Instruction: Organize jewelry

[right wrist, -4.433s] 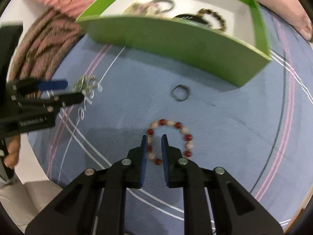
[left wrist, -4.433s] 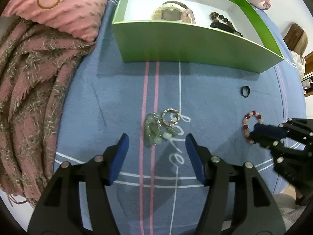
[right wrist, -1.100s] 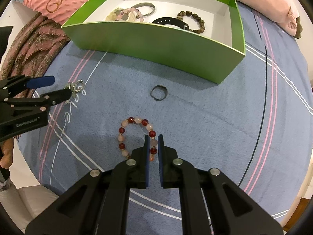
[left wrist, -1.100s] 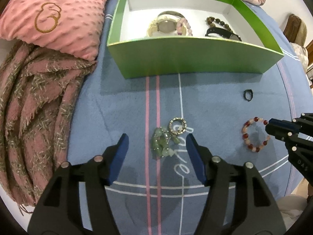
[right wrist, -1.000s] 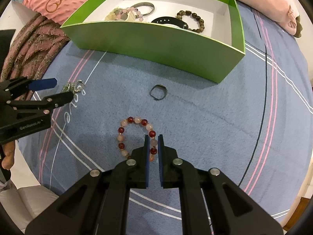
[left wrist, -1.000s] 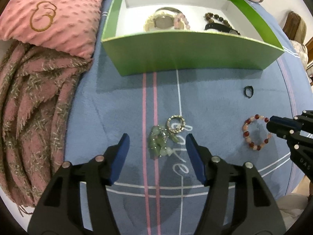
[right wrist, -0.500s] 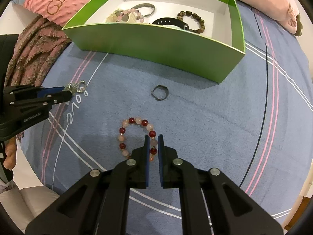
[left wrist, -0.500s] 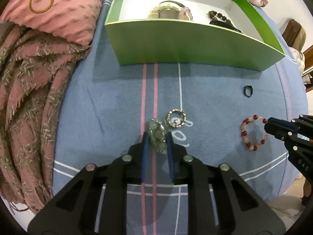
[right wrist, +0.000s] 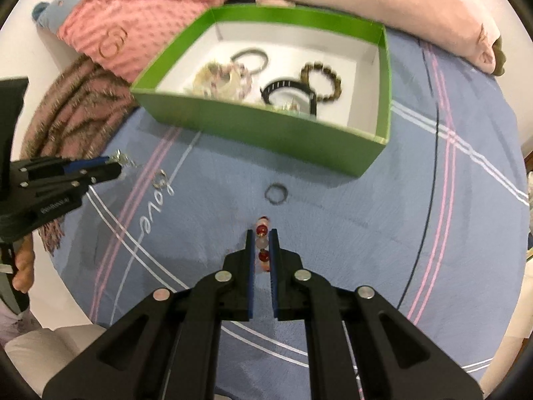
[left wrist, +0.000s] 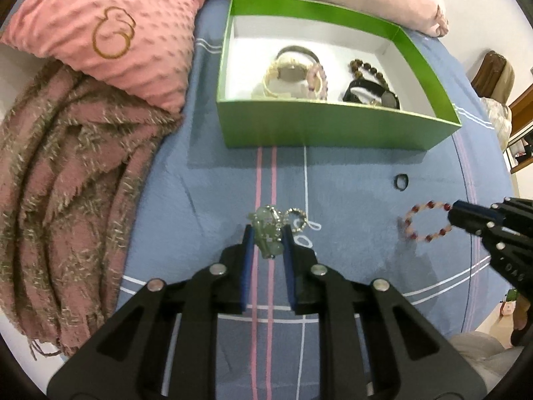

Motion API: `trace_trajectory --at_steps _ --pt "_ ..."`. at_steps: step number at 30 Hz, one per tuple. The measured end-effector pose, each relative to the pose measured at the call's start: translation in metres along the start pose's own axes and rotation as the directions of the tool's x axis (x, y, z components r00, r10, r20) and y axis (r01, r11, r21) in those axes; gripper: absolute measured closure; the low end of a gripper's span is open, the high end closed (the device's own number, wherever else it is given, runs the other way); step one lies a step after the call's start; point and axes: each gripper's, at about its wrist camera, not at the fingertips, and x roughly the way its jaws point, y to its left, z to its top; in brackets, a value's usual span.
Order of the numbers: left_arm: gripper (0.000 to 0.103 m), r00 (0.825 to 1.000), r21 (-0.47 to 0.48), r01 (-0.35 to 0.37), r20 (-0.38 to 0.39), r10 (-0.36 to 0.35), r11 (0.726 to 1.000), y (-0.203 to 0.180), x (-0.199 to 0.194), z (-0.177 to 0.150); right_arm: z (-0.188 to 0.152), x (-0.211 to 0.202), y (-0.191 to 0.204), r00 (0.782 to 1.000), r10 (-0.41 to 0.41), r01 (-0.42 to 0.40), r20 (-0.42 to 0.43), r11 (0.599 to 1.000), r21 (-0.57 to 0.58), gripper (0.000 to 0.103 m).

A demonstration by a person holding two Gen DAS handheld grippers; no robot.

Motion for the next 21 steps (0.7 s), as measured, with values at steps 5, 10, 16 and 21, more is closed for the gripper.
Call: trace_trajectory --at_steps 5,10,16,21 --pt "0.086 1.000 -0.005 0.001 0.019 -0.001 1.000 0.000 -0.012 -0.001 0.007 -0.011 -0.001 1.000 -0.002 0.002 0.024 1.000 -0.011 0.096" --pt "0.086 1.000 0.011 0.009 0.024 -0.009 1.000 -0.012 -0.006 0.008 0.005 -0.005 0.002 1.000 0.009 -0.009 0.000 1.000 -0.010 0.096" --pt "0.086 0.998 0.052 0.017 0.058 -0.020 0.999 -0.029 -0.011 0.030 0.026 -0.024 0.003 0.999 0.024 -0.023 0.048 0.999 -0.026 0.096" --pt "0.086 0.993 0.074 0.032 0.111 -0.040 0.997 -0.036 -0.024 0.064 0.061 -0.048 -0.005 0.991 0.021 -0.016 0.132 0.999 -0.038 0.096"
